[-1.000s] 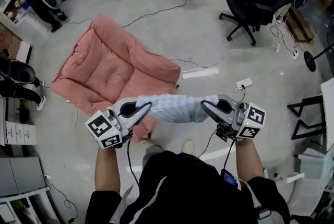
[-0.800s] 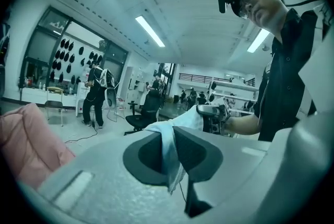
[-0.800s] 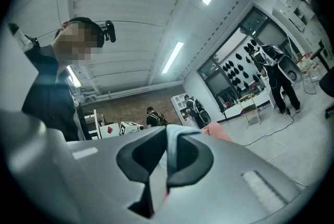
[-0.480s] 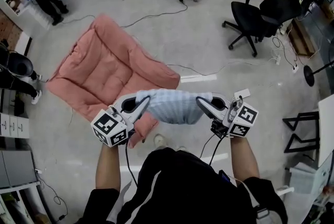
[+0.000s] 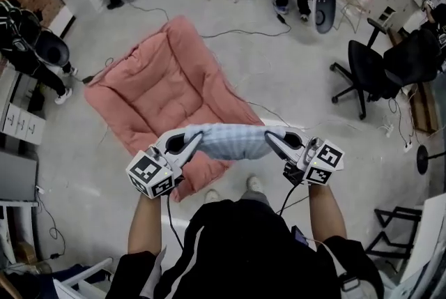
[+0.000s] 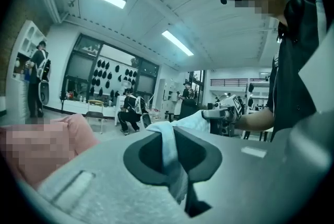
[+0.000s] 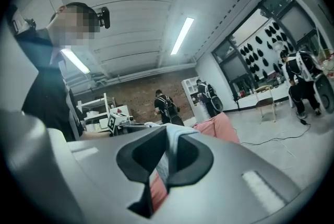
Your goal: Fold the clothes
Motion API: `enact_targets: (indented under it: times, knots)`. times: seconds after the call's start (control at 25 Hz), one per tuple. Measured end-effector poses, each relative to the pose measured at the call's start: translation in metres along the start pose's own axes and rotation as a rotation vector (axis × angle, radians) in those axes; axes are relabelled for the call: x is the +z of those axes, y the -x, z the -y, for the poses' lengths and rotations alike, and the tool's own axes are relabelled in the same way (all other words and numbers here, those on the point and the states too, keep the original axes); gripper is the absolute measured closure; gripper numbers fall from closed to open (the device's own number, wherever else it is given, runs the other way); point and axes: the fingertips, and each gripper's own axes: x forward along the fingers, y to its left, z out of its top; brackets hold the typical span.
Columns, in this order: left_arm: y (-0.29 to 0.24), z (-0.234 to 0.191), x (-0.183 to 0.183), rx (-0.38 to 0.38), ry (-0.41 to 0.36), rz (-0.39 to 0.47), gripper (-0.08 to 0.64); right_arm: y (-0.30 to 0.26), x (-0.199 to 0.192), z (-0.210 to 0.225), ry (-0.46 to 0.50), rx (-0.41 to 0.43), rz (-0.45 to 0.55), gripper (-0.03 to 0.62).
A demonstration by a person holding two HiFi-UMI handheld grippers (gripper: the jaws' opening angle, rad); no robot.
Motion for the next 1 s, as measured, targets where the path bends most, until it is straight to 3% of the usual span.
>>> enact_targets:
  times: [0.32, 0.56, 0.8, 1.0]
  knots:
    - [0.005, -0.026, 0.013, 0.358, 0.018, 0.045, 0.532, -0.054, 0.018, 0.046, 0.030, 0.285, -0.097, 0.581]
    - [0.012, 0.010, -0.006, 0.573, 0.087, 0.086, 0.532, -0.049, 0.008, 0.048, -0.009, 0.505, -0.201, 0.581]
    - [0.033, 0.053, -0.037, 0.702, 0.145, 0.074, 0.532, -0.041, -0.025, 0.028, -0.041, 0.640, -0.292, 0.581]
    - [0.042, 0.070, -0.079, 0.779, 0.220, 0.053, 0.531, -0.031, -0.067, 0.021, -0.108, 0.692, -0.382, 0.580]
